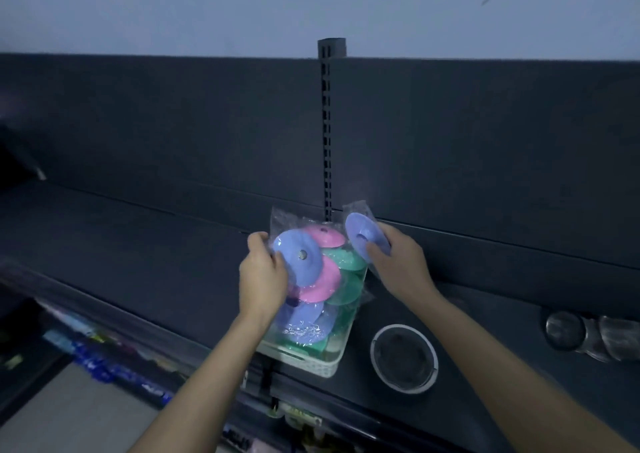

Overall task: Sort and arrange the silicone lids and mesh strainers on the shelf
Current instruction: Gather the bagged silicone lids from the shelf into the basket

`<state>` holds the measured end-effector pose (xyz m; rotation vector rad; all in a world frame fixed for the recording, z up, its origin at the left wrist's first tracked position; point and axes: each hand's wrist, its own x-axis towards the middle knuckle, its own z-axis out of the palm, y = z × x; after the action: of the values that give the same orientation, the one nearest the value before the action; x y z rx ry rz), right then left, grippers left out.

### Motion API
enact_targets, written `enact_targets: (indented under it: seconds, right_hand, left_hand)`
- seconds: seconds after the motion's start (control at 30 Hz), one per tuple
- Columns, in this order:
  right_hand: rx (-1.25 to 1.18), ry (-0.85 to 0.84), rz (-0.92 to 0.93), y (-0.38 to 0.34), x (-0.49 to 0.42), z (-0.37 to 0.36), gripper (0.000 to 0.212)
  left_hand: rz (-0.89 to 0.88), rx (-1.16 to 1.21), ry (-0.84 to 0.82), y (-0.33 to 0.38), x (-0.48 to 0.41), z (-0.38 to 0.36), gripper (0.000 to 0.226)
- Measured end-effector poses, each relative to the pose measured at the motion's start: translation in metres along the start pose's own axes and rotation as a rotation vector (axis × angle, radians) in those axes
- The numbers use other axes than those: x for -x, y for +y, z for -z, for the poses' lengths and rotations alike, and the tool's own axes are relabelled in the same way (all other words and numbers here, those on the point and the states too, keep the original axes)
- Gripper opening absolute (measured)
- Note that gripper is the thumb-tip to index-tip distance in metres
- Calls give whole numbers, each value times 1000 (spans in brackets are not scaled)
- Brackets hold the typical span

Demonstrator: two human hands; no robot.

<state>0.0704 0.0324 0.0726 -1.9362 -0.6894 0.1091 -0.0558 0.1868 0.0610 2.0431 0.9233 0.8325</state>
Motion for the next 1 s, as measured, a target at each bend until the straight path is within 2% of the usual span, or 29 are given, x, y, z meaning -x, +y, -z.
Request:
enact_targets:
  seconds: [0.17, 0.3, 0.37, 0.4, 0.47, 0.57, 0.7, 0.87, 1.0]
  right_hand:
    - [256, -51, 192, 8, -37, -28, 22]
    - [512, -324, 272, 27, -53, -50, 37]
    - [520, -414, 294, 32, -52, -54, 54]
    - [471, -408, 308, 33, -53, -54, 61]
    - [382, -330, 325, 32, -57, -52, 57]
    - [346, -252, 233, 36, -75, -48, 36]
    - [327, -365, -18, 50, -93, -47, 14]
    - [195, -380, -170, 63, -102, -52, 42]
    - [112, -466, -216, 68, -101, -53, 36]
  left_hand:
    - [61, -135, -108, -18, 0, -7, 32]
    - [70, -275, -90, -31, 2, -13, 35]
    - [112, -294, -57, -34, 8, -13, 39]
    - [126, -294, -31, -35, 11, -13, 41]
    - [137, -293, 29, -38, 17, -12, 43]
    - [215, -308, 50, -44, 24, -15, 53]
    - [442, -269, -37, -41, 35, -19, 75]
    - [590, -137, -109, -44, 43, -27, 82]
    - [586, -93, -74, -46, 48, -33, 81]
